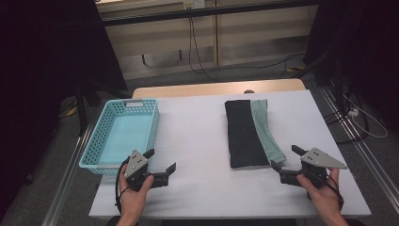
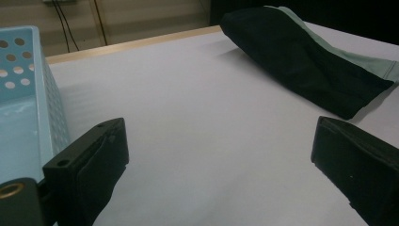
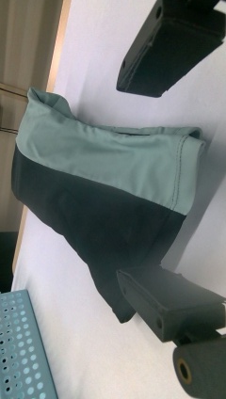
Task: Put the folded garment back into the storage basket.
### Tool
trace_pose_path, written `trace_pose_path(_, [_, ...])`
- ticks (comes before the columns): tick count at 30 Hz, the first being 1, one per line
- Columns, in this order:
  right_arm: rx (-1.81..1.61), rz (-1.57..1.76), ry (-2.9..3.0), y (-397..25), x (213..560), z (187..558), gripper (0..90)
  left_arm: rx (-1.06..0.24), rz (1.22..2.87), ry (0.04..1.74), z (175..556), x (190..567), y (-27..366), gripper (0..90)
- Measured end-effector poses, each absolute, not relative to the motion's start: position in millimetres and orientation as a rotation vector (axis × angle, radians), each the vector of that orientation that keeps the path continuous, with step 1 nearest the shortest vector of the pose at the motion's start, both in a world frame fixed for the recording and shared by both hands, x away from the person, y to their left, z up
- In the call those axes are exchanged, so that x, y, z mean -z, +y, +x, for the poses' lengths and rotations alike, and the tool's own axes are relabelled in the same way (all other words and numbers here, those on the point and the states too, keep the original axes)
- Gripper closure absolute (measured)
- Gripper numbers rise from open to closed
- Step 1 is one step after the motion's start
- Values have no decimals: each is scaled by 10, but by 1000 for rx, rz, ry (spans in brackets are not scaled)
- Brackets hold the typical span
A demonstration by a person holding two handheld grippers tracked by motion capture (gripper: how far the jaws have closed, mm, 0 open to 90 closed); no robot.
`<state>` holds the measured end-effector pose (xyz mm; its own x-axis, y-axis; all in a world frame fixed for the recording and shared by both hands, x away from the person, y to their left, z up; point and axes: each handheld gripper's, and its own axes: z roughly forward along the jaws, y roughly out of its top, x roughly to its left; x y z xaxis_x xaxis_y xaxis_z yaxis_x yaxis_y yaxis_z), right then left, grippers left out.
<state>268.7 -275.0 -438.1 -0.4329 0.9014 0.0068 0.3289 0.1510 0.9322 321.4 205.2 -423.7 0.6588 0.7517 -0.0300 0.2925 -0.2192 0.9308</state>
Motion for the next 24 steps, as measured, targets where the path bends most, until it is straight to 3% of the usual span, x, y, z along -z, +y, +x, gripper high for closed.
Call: trace_pose_path(24, [-1303, 1112, 2030, -2644, 4426, 2750, 107, -491, 1875, 819, 3206, 4275, 1894, 46])
